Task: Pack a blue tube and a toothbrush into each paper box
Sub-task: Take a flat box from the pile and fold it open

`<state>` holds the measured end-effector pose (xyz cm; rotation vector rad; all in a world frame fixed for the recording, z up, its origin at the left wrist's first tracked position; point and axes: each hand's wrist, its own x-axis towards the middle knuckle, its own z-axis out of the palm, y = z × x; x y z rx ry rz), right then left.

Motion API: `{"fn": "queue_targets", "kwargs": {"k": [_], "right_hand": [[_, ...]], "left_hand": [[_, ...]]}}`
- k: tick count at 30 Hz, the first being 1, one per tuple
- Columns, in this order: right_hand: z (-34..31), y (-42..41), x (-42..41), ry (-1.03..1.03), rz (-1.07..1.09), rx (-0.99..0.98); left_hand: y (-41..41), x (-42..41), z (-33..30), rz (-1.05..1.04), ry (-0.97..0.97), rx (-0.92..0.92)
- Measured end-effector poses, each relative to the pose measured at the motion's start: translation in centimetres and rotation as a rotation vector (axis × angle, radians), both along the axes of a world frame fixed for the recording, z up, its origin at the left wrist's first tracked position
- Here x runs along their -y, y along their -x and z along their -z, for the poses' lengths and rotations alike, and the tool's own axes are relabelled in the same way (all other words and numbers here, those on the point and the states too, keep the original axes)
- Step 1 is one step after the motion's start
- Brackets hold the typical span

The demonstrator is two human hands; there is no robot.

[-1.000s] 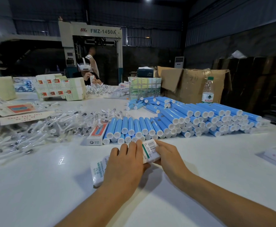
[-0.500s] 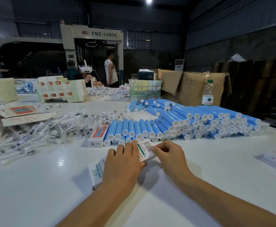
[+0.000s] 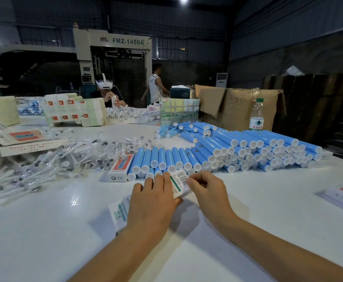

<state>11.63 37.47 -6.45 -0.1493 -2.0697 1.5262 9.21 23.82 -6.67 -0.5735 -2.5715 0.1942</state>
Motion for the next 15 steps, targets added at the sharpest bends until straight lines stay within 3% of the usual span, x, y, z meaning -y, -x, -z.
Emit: {"fn": "queue_targets", "kwargs": {"k": [9,15], "right_hand": [[0.6,0.6,0.0,-0.058,0.014,-0.009],[0.3,0.5,0.4,0.093,-0.114,-0.107]], "left_hand": [[0.1,-0.4,0.5,0.022,0.022,-0.009],[0.5,0.0,-1.7,0.003,-0.219,-0.009]]}}
